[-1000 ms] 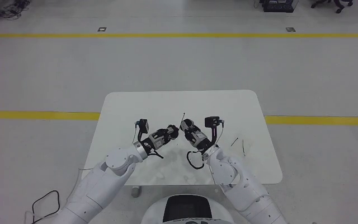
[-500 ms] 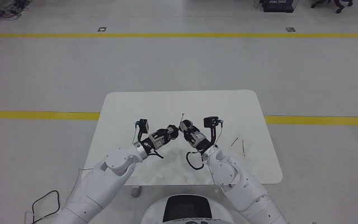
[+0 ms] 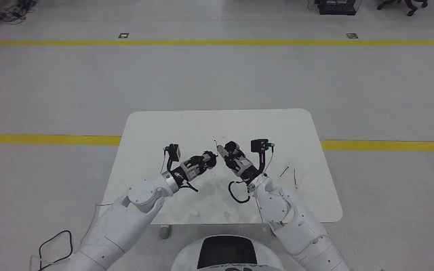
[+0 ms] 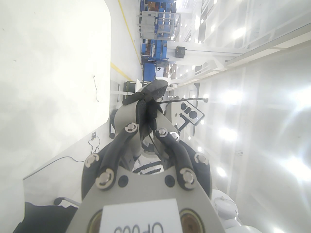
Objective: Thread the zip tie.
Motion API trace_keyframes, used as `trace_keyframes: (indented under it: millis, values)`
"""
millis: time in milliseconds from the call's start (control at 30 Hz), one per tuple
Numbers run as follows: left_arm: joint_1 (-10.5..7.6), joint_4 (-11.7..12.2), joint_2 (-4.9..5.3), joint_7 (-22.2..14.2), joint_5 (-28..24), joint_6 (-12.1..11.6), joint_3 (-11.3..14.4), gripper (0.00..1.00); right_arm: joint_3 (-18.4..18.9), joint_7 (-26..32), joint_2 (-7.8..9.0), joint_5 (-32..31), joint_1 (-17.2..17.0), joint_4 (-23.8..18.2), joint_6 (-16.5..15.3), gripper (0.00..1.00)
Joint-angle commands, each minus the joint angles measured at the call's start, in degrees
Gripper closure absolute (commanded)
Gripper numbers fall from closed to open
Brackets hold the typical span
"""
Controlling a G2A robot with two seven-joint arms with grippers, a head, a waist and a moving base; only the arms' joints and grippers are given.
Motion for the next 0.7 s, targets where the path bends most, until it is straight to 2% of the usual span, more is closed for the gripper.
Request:
trace_keyframes:
  millis: [0, 200, 267, 667]
  values:
    - [0.0, 0.0, 0.0, 0.0, 0.0, 0.0, 0.0, 1.0, 1.08, 0.06, 0.22, 0.22, -0.32, -0.65, -0.52, 0.0]
    - [0.0, 0.0, 0.0, 0.0, 0.0, 0.0, 0.0, 1.0, 4.72, 1.12, 0.95, 1.94, -1.37, -3.02, -2.56, 0.0]
    - [0.0, 0.0, 0.0, 0.0, 0.0, 0.0, 0.0, 1.0, 6.08, 2.65, 1.3, 4.01, -1.91, -4.3, -5.18, 0.0]
    - [0.0, 0.0, 0.0, 0.0, 0.0, 0.0, 0.0, 1.0, 6.3, 2.9, 1.35, 4.23, -1.96, -4.51, -5.18, 0.0]
